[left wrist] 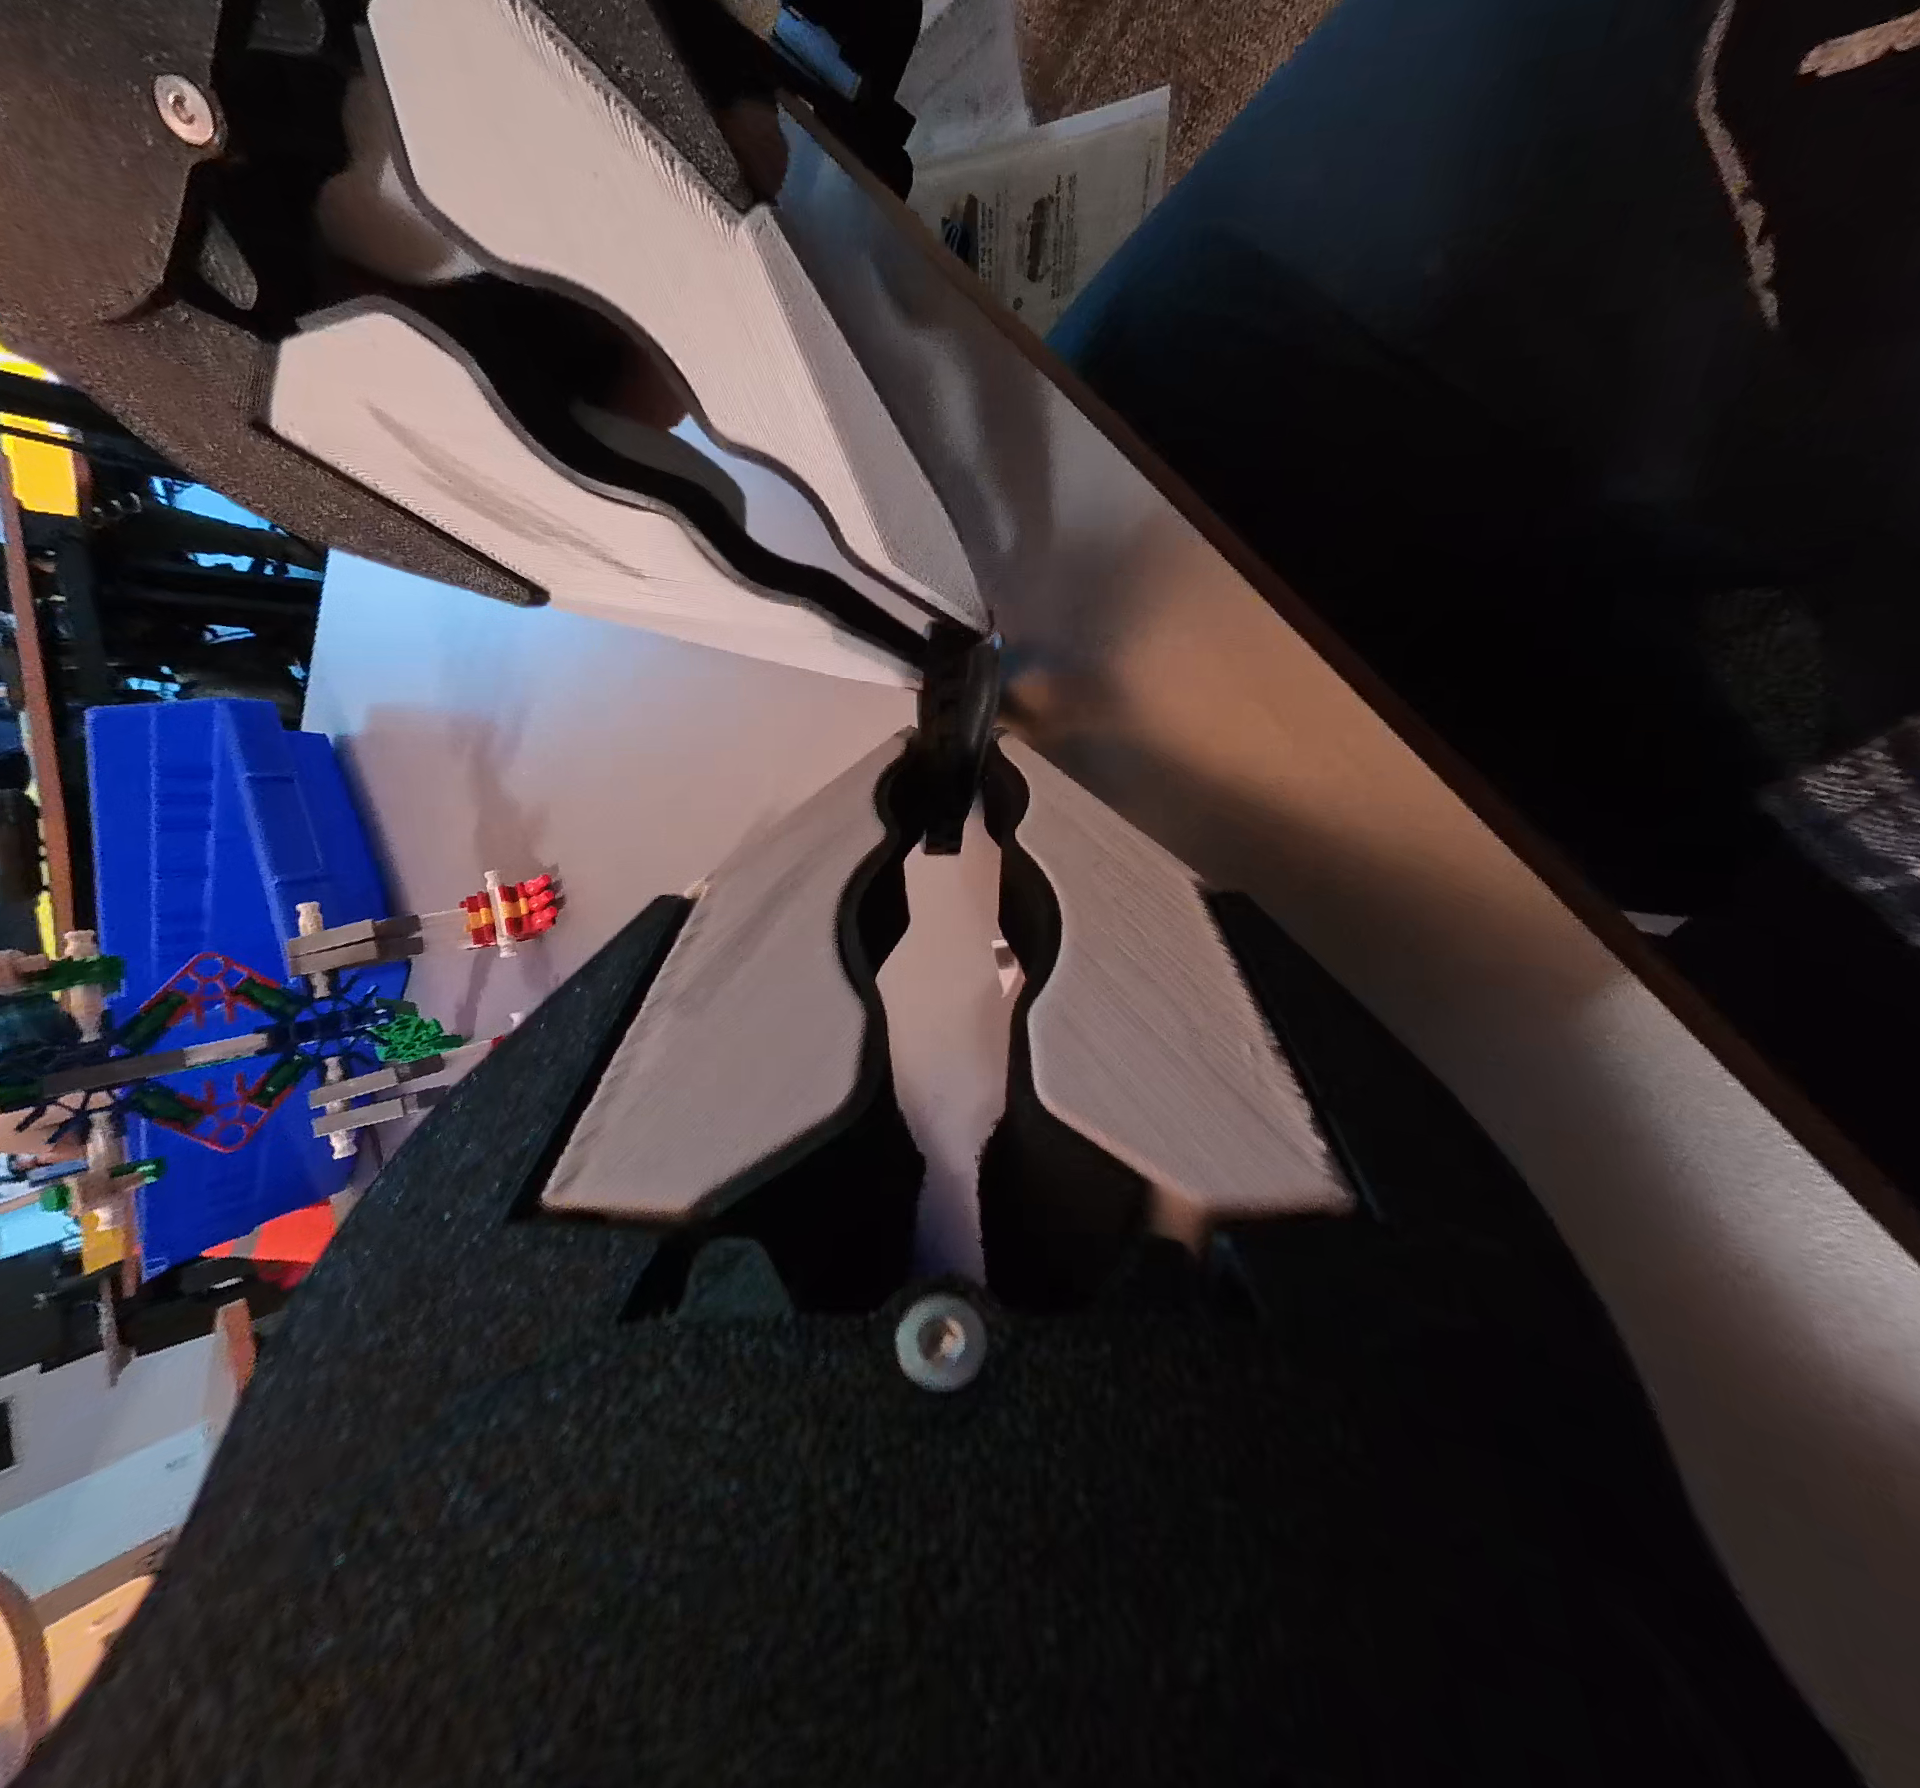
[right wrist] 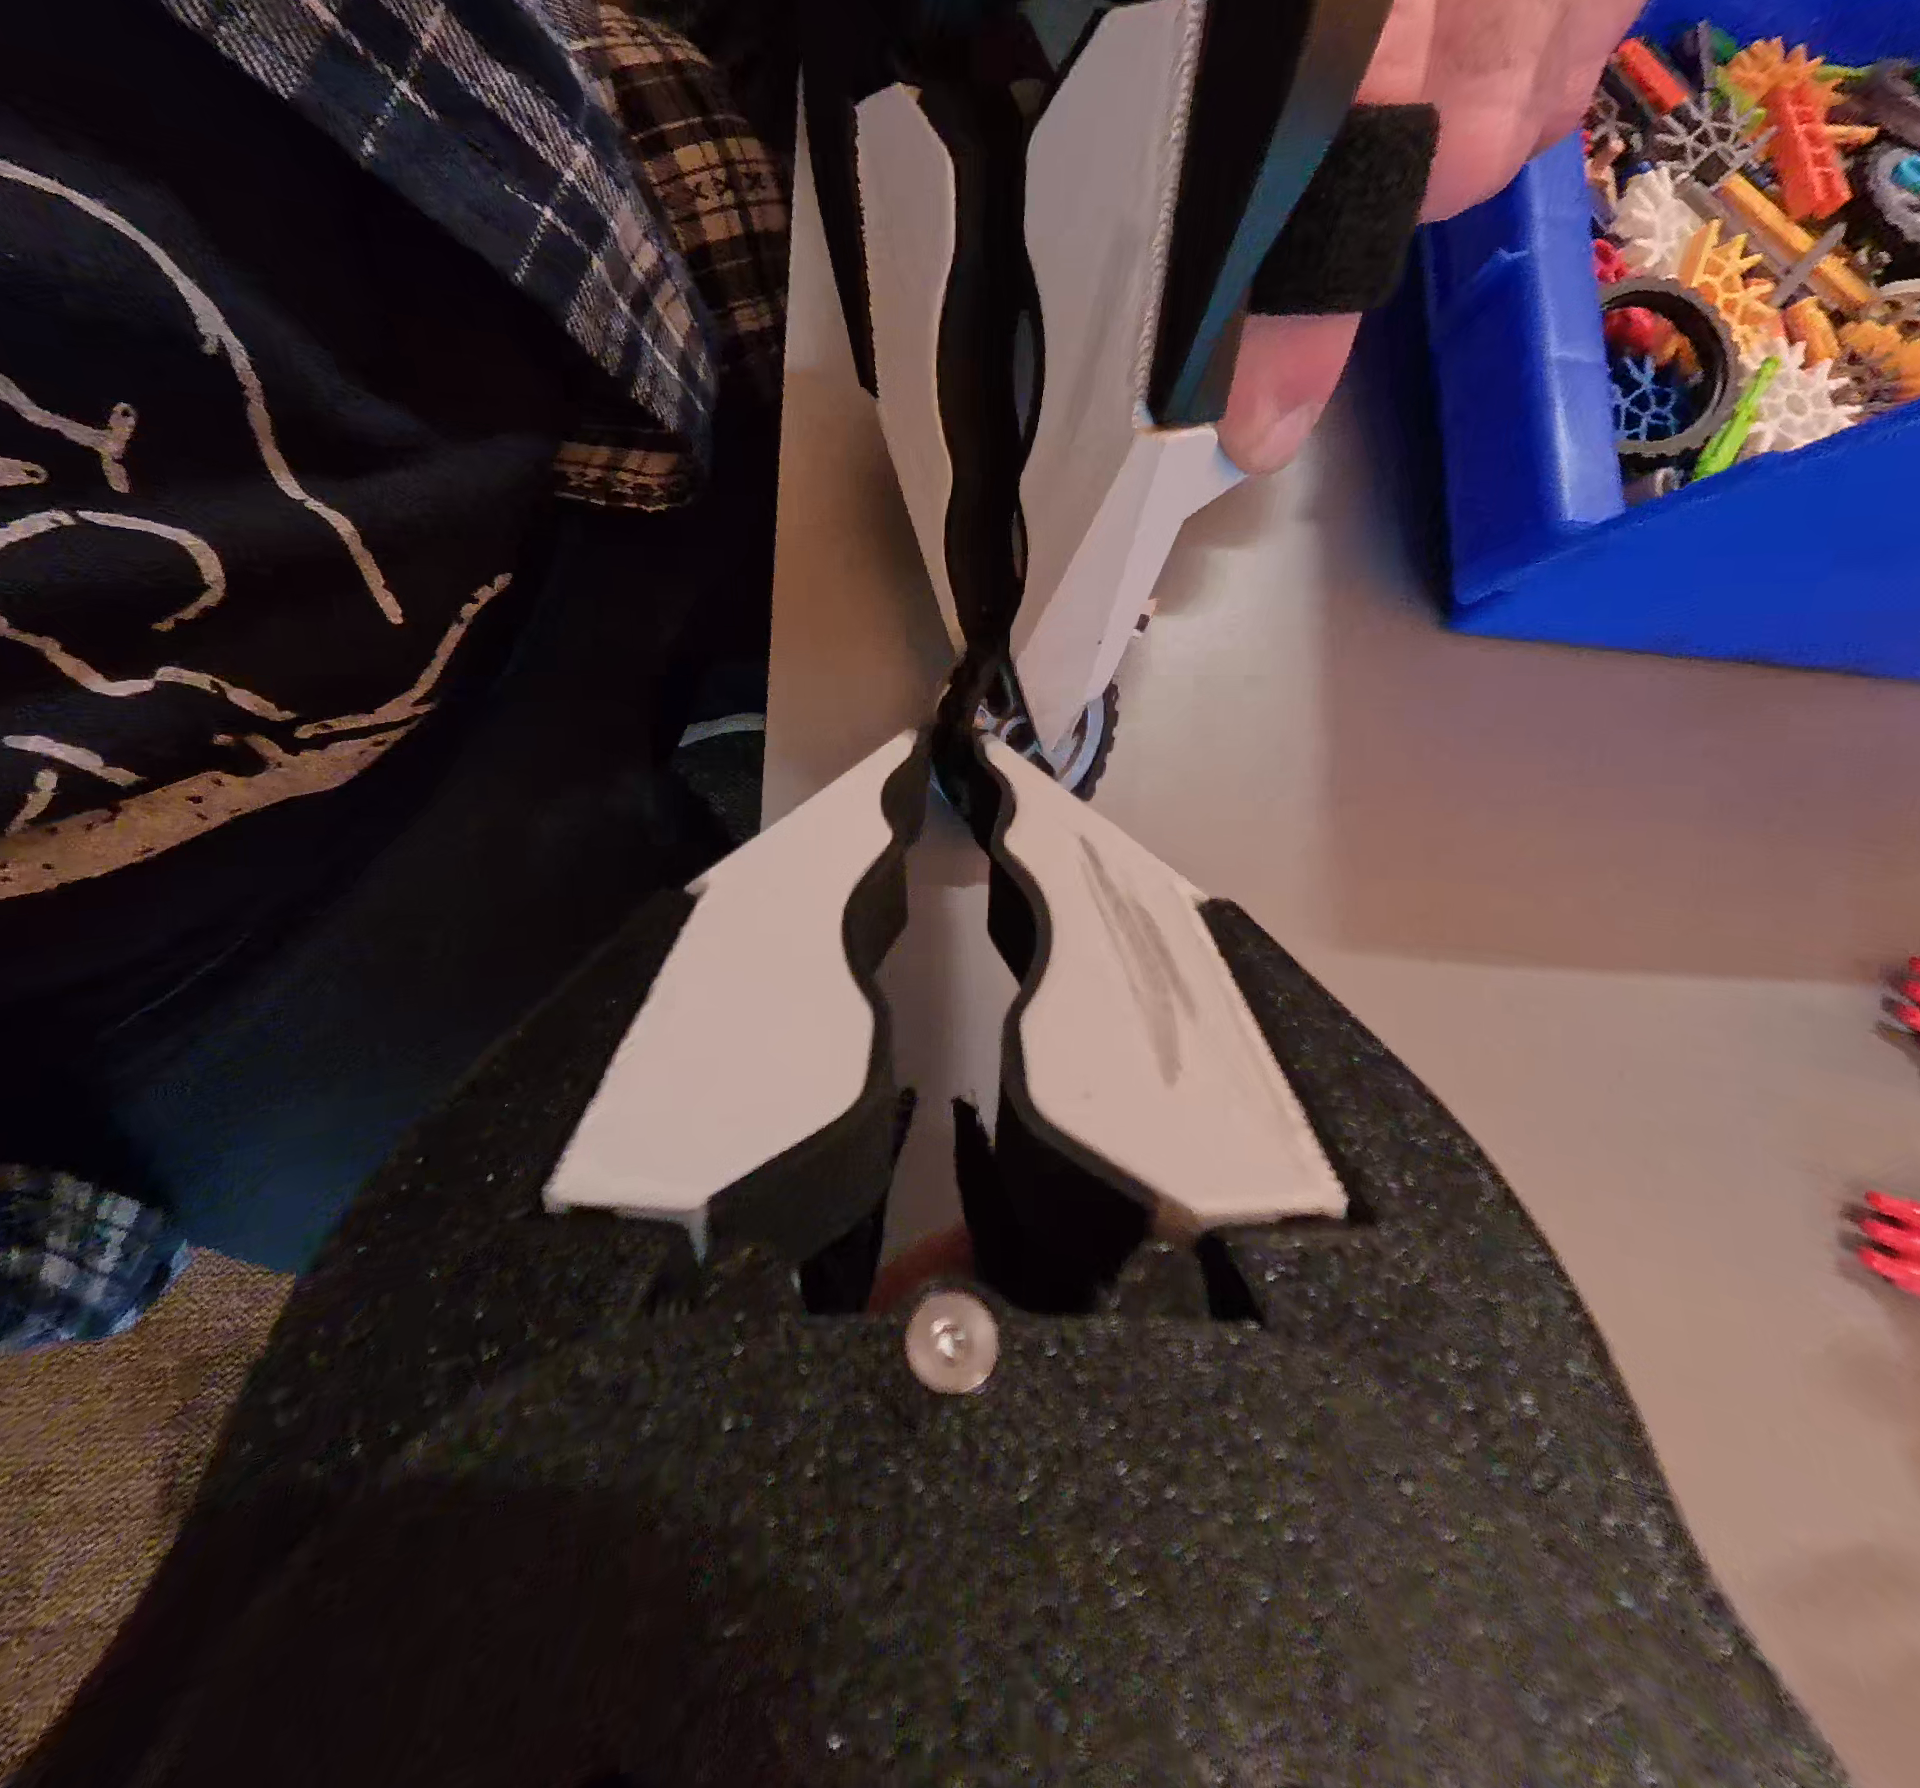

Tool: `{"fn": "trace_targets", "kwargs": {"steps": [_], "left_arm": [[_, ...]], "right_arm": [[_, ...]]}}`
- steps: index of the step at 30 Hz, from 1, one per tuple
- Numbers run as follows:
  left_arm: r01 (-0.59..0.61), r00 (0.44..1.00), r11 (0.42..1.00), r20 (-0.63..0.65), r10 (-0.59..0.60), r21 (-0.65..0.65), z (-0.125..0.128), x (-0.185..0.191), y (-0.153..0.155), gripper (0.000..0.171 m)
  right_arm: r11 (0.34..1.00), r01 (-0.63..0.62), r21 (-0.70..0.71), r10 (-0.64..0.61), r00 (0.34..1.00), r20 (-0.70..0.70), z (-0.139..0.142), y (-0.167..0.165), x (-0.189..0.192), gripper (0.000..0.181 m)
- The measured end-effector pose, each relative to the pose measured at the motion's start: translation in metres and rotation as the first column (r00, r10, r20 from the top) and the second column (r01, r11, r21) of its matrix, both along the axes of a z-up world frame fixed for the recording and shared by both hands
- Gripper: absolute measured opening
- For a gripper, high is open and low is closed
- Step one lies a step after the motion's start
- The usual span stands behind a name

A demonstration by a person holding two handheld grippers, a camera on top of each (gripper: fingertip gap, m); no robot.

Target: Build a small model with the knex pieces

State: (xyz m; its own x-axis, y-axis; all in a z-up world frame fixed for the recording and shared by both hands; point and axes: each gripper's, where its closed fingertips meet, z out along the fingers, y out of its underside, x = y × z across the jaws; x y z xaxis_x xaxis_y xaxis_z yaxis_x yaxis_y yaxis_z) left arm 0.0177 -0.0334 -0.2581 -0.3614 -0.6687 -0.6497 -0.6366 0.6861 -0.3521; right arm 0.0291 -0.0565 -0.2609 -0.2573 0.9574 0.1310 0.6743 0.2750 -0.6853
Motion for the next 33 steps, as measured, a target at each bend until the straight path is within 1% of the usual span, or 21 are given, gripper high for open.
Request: {"fn": "trace_targets", "kwargs": {"steps": [4, 7, 10, 13, 15, 19, 21, 23, 27, 33], "left_arm": [[-0.045, 0.998, 0.997, 0.034, 0.047, -0.064, -0.003, -0.001, 0.000, 0.008], [-0.080, 0.995, 0.987, 0.054, 0.089, -0.137, -0.004, -0.001, -0.002, 0.009], [-0.105, 0.990, 0.979, 0.070, 0.119, -0.175, -0.005, 0.001, -0.003, 0.009], [-0.127, 0.985, 0.969, 0.085, 0.148, -0.214, -0.004, 0.003, -0.002, 0.009], [-0.138, 0.982, 0.962, 0.093, 0.163, -0.235, -0.002, 0.005, -0.001, 0.009], [-0.177, 0.964, 0.920, 0.130, 0.234, -0.349, -0.002, 0.005, 0.000, 0.010], [-0.180, 0.960, 0.912, 0.136, 0.244, -0.369, -0.002, 0.006, 0.001, 0.009], [-0.181, 0.956, 0.889, 0.138, 0.260, -0.420, -0.002, 0.006, 0.000, 0.009], [-0.180, 0.962, 0.876, 0.106, 0.252, -0.447, -0.003, 0.007, -0.002, 0.010], [-0.191, 0.962, 0.896, 0.105, 0.252, -0.401, -0.007, 0.008, -0.003, 0.018]], "right_arm": [[1.000, 0.004, -0.008, -0.004, 1.000, -0.024, 0.001, 0.000, -0.001, 0.004], [1.000, 0.030, 0.004, -0.030, 0.999, -0.043, 0.001, -0.001, -0.001, 0.004], [0.998, 0.062, 0.019, -0.061, 0.997, -0.047, 0.001, -0.001, 0.000, 0.005], [0.996, 0.084, -0.014, -0.085, 0.994, -0.064, 0.002, 0.000, 0.001, 0.007], [0.996, 0.083, -0.042, -0.087, 0.993, -0.081, 0.003, 0.001, 0.002, 0.005], [0.988, 0.113, -0.104, -0.128, 0.981, -0.148, 0.007, 0.004, 0.000, 0.003], [0.985, 0.127, -0.121, -0.147, 0.974, -0.171, 0.009, 0.006, -0.001, 0.003], [0.981, 0.134, -0.142, -0.160, 0.969, -0.187, 0.010, 0.007, -0.001, 0.003], [0.971, 0.135, -0.195, -0.172, 0.967, -0.189, 0.012, 0.007, 0.000, 0.004], [0.972, 0.116, -0.205, -0.152, 0.974, -0.167, 0.009, 0.004, -0.003, 0.003]]}}
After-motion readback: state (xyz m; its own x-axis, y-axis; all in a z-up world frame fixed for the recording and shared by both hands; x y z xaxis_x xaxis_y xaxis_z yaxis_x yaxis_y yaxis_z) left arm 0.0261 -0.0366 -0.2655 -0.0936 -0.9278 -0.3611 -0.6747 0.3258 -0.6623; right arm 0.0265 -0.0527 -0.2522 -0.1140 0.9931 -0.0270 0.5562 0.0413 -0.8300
